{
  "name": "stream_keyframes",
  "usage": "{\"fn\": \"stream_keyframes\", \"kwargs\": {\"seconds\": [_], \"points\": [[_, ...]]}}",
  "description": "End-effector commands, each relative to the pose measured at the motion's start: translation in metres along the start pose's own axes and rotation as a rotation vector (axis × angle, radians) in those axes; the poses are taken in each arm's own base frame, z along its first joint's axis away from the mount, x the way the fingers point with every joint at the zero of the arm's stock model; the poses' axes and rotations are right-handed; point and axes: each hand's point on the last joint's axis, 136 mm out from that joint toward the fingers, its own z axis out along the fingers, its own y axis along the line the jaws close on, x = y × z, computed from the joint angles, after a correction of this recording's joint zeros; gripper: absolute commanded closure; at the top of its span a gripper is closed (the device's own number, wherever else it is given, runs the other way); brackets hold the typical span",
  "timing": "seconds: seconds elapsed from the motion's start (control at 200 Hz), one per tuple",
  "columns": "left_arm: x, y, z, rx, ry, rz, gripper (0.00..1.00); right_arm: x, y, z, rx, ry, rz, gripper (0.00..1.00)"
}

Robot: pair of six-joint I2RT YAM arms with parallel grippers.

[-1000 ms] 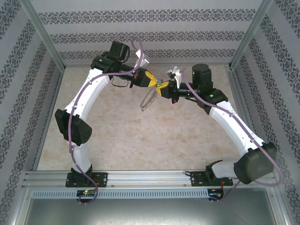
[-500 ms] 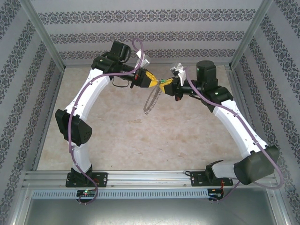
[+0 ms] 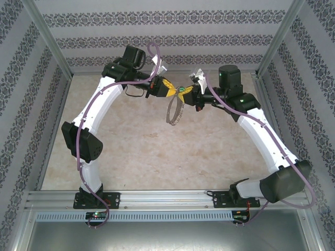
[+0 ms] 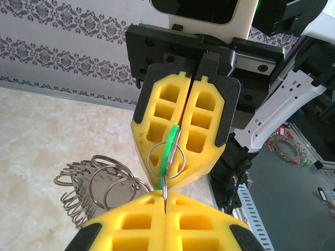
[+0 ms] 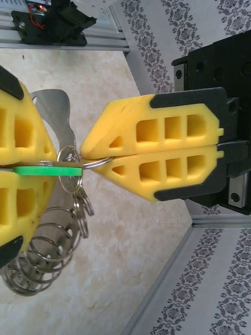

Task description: Put the keys on the keyring

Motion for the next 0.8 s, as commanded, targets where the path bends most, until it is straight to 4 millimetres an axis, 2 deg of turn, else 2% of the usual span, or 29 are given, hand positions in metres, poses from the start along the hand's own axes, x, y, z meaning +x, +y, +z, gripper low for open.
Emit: {"fn": "stream_keyframes", "kwargs": {"seconds": [0.0,0.23,0.6,0.794], "points": [[-0.005,-0.006,0.003,0.024,-0.014,0.014,1.00,-0.002,0.004,-0.004,-0.009,-0.024,-0.024,1.00],[-0.006,-0.006,0.003,0.023,-0.015,0.017,1.00,-0.002,0.006,-0.004,-0.017,-0.017,-0.025,1.00],[-0.006,-0.007,0.003,0.023,-0.014,0.015,1.00,-0.039,0.019,-0.006,-0.065,-0.059,-0.099,1.00],[-0.006,-0.007,0.003,0.021,-0.013,0.014,1.00,-0.026,0.013,-0.003,-0.044,-0.030,-0.081,1.00]]}}
